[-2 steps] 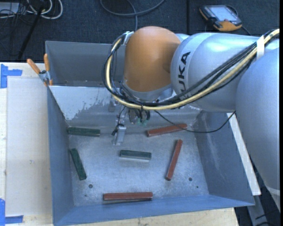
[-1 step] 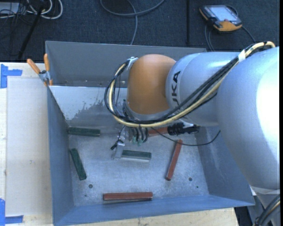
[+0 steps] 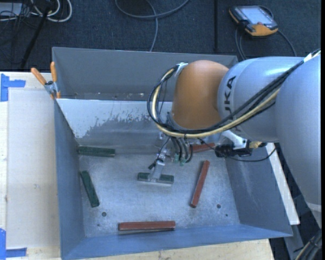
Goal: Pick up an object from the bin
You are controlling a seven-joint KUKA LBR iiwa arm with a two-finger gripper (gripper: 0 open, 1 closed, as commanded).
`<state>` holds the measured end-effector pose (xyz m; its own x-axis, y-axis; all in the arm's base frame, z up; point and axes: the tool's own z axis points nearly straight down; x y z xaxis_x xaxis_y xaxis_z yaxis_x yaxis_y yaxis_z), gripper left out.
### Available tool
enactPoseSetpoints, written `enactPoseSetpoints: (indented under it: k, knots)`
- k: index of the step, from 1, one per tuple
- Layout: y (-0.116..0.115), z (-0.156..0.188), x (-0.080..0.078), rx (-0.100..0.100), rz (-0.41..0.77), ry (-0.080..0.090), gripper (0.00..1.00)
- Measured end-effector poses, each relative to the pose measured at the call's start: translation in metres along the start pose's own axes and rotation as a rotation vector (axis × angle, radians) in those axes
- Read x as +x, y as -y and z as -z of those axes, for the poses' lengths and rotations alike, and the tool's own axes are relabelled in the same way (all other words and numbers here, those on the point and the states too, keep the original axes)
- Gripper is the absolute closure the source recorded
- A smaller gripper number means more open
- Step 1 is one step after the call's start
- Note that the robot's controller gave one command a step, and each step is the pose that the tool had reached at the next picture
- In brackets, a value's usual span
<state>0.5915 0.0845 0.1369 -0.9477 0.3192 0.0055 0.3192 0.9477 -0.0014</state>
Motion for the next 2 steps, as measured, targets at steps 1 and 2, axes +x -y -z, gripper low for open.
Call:
enactPoseSetpoints:
  k: [1,2]
  knots:
    - [0.016,-0.029,0.019,0.000,-0.190,0.013,0.00]
    - [0.006,-0.042,0.032,0.000,-0.242,0.007,0.00]
